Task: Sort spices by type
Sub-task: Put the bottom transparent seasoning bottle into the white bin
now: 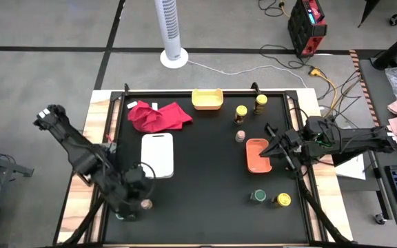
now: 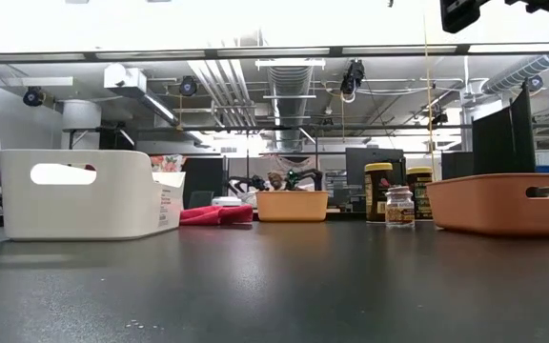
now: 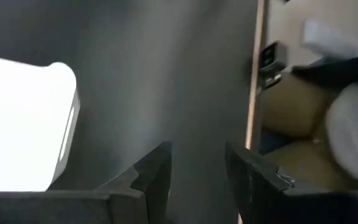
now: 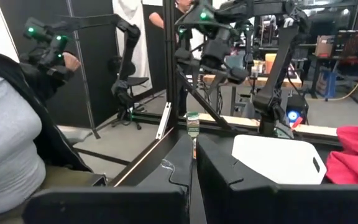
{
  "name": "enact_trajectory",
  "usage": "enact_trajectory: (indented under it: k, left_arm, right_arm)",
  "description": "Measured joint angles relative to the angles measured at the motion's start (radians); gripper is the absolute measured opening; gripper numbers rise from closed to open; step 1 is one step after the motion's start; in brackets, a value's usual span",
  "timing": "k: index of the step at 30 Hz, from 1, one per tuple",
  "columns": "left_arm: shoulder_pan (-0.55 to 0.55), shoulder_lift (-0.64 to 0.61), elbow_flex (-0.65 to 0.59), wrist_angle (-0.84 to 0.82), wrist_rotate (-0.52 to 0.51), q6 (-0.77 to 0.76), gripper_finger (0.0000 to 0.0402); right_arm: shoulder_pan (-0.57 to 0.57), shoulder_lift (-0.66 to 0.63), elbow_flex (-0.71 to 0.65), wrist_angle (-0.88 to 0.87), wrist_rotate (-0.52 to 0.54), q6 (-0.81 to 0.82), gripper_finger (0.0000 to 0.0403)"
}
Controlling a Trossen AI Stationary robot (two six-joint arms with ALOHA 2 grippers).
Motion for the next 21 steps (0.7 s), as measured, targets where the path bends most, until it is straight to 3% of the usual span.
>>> enact_trajectory:
  k: [11,21]
  left_arm:
    - [-0.001,0.183,0.061,-0.193,0.032,-0.170,0.0141]
    - [-0.011,0.255,0.066,-0.202,0.060,-0.213,0.0216]
  right_arm:
    - [0.000,0.000,0.000,-0.013,-0.001,0.013,0.0013]
    - [0.000,0.001,0.000,-0.017,-0.001,0.013,0.0013]
